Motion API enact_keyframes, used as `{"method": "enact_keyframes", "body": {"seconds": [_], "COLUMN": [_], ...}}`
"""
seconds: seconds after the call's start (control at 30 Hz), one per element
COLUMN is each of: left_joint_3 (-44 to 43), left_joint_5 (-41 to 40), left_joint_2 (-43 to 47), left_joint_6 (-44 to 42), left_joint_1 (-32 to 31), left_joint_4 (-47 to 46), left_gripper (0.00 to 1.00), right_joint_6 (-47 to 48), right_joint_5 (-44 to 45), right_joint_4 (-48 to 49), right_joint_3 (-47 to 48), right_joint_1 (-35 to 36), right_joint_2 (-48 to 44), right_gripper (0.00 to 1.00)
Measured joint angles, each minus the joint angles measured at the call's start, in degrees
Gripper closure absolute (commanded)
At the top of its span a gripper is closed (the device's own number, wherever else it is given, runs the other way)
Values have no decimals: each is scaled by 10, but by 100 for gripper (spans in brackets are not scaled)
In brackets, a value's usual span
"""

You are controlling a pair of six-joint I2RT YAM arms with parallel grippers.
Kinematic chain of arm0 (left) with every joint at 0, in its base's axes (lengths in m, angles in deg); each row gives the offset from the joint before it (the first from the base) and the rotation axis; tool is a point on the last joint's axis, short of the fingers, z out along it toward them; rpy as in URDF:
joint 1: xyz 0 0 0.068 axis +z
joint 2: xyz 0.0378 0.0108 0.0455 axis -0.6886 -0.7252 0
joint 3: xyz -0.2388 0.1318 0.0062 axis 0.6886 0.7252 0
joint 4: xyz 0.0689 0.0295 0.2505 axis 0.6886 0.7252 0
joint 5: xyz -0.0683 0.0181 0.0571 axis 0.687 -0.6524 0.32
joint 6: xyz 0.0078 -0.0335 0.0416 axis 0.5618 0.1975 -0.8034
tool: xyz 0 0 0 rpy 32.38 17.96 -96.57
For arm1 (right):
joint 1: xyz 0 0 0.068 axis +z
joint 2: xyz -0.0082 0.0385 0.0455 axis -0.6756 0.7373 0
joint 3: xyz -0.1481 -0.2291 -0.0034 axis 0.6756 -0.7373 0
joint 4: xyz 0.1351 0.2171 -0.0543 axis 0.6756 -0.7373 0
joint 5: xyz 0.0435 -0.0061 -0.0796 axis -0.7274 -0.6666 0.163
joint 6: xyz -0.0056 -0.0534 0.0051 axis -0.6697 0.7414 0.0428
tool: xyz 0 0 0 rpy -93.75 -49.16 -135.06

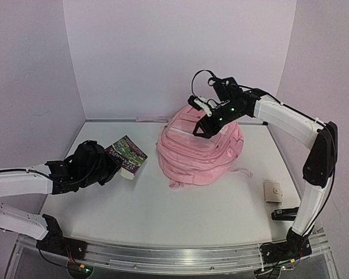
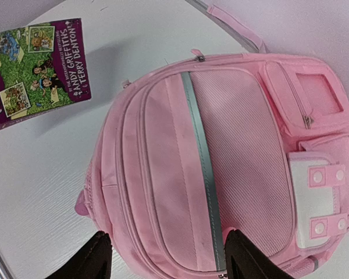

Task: Pack the student bag
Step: Place the book in the student bag.

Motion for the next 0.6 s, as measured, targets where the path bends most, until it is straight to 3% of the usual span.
{"method": "enact_keyframes", "body": {"seconds": [0.33,0.6], "left_joint_3": [1,3], "left_joint_5": [-14,-24], "left_joint_2": [21,36], "left_joint_6": [17,17], "left_joint_1": [0,0], "left_joint_4": [0,0], "left_gripper": [100,100], "right_joint_6": [87,101], "right_joint_5": [121,202], "right_joint_4": [-29,-43], "right_joint_3": [40,72], "right_joint_1": [131,142], "right_joint_2": [76,161], "right_gripper": [53,61]}}
